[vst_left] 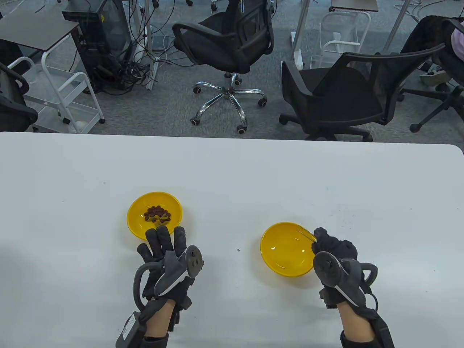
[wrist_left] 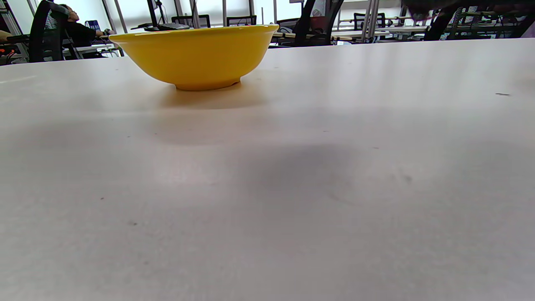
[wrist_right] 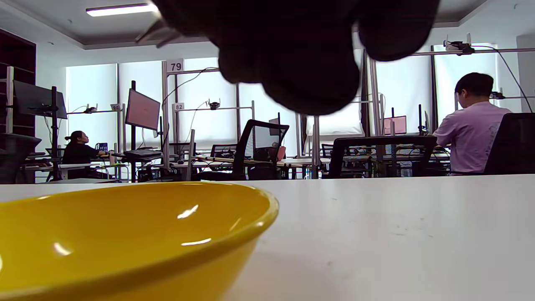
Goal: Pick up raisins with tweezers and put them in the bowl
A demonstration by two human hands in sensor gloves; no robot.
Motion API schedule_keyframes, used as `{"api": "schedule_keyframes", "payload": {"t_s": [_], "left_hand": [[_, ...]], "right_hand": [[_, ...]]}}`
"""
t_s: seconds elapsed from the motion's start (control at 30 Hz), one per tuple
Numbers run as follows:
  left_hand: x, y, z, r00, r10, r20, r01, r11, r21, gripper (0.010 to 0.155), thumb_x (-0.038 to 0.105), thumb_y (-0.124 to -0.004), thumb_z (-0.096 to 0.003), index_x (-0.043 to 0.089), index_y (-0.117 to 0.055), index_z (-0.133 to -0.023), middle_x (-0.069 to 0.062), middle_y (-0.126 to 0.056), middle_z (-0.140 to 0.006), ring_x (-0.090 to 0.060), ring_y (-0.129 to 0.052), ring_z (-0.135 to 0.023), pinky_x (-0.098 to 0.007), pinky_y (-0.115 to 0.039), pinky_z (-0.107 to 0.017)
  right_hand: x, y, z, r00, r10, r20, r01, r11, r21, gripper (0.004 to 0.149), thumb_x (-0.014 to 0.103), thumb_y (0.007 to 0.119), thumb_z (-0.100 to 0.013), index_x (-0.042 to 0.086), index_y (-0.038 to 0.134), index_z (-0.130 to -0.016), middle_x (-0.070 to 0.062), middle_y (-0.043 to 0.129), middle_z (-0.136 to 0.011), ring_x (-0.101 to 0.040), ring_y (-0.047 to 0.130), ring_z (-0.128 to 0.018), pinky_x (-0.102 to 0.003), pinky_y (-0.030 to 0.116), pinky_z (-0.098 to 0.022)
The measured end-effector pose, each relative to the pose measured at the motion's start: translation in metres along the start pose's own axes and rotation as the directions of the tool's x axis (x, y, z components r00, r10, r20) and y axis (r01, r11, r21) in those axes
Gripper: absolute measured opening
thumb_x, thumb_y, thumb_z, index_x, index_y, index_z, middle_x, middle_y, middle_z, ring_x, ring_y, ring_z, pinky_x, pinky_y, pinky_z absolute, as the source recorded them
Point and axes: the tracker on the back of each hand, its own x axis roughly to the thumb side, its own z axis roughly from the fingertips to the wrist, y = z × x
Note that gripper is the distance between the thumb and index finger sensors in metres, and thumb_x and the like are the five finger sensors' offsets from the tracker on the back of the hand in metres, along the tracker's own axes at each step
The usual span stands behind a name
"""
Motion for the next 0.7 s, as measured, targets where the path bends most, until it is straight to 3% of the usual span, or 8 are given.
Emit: {"api": "schedule_keyframes", "payload": {"t_s": [0.27, 0.43, 0.6, 0.7], "left_hand": [[-0.014, -0.005, -0.01, 0.997, 0.053, -0.049, -0.054, 0.998, -0.029, 0.096, 0.065, -0.047, -0.0549, 0.007, 0.011, -0.104, -0.04, 0.005, -0.111, -0.067, -0.005, -0.102, -0.081, -0.016, -0.066], [-0.036, -0.003, -0.021, 0.975, 0.167, -0.15, -0.169, 0.986, -0.003, 0.094, 0.064, -0.047, -0.0554, 0.007, 0.009, -0.105, -0.04, 0.0, -0.111, -0.066, -0.01, -0.103, -0.08, -0.021, -0.067], [-0.066, -0.002, -0.033, 0.857, 0.447, -0.256, -0.439, 0.894, 0.09, 0.089, 0.061, -0.048, -0.0569, 0.006, -0.001, -0.109, -0.042, -0.005, -0.111, -0.066, -0.018, -0.104, -0.078, -0.029, -0.069], [-0.078, -0.002, -0.038, 0.8, 0.517, -0.304, -0.497, 0.855, 0.147, 0.086, 0.058, -0.049, -0.0576, 0.004, -0.008, -0.111, -0.043, -0.012, -0.112, -0.064, -0.03, -0.105, -0.074, -0.04, -0.07]], "right_hand": [[0.01, 0.002, 0.003, 0.998, 0.026, 0.048, -0.027, 1.0, 0.014, 0.05, 0.032, 0.07, -0.044, 0.011, 0.071, -0.089, -0.007, 0.088, -0.068, -0.017, 0.099, -0.044, -0.056, 0.07, -0.061], [0.012, 0.002, 0.004, 0.998, 0.031, 0.061, -0.032, 0.999, 0.018, 0.05, 0.031, 0.07, -0.044, 0.011, 0.071, -0.09, -0.007, 0.088, -0.069, -0.018, 0.099, -0.045, -0.056, 0.07, -0.061], [0.013, 0.002, 0.005, 0.997, 0.03, 0.066, -0.032, 0.999, 0.028, 0.051, 0.03, 0.071, -0.044, 0.011, 0.07, -0.09, -0.007, 0.088, -0.07, -0.018, 0.099, -0.047, -0.056, 0.07, -0.061], [0.013, 0.002, 0.005, 0.997, 0.027, 0.07, -0.03, 0.999, 0.033, 0.051, 0.03, 0.071, -0.044, 0.011, 0.07, -0.091, -0.007, 0.087, -0.07, -0.018, 0.099, -0.047, -0.056, 0.07, -0.061]]}}
